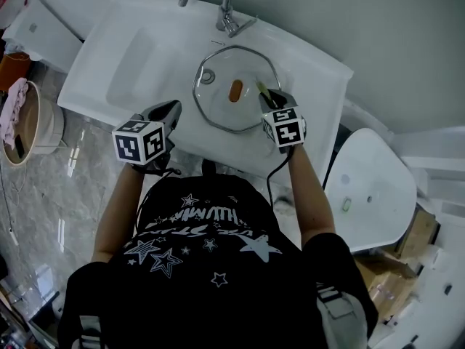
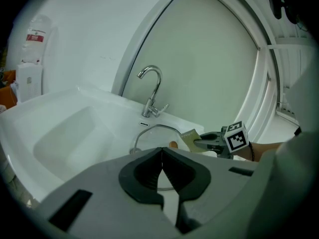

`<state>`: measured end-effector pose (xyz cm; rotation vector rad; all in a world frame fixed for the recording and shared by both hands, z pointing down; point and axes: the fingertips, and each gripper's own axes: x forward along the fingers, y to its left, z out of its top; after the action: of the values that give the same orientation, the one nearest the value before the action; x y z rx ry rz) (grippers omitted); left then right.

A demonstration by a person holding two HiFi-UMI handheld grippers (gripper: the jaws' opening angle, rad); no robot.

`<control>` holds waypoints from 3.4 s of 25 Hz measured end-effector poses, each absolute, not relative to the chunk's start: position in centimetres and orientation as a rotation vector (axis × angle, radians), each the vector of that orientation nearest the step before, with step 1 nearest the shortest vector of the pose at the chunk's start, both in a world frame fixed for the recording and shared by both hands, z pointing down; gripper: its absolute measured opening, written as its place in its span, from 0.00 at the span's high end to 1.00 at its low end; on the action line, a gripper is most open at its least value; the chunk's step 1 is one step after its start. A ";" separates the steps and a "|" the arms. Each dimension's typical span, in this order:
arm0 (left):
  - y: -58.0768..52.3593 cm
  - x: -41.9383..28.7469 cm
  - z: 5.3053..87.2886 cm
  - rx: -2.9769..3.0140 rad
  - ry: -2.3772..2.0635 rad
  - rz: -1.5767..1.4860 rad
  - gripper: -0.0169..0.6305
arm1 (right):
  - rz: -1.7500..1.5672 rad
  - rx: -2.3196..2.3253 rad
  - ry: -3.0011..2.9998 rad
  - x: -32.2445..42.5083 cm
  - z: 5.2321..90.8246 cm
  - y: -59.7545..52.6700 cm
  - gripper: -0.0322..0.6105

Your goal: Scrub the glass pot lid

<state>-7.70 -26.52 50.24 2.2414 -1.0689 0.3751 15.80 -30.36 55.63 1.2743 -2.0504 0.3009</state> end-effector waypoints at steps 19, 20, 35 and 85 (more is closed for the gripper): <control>-27.8 -7.9 50.8 2.199 -1.100 0.379 0.96 | 0.555 1.702 -1.770 17.6 56.3 -38.2 0.84; -27.8 -8.0 50.9 2.198 -1.099 0.381 0.96 | 0.559 1.703 -1.774 17.3 56.3 -38.4 0.84; -28.7 -10.1 51.1 2.176 -1.107 0.393 0.96 | 0.573 1.643 -1.859 11.5 56.1 -40.7 0.83; -27.2 -12.5 50.7 2.061 -1.307 0.278 0.96 | 0.462 1.317 -2.281 3.2 51.5 -38.9 0.85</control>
<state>-12.47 -27.24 50.72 2.0605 -1.3074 0.2782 3.16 -38.87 51.47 1.3167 -2.2814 0.4617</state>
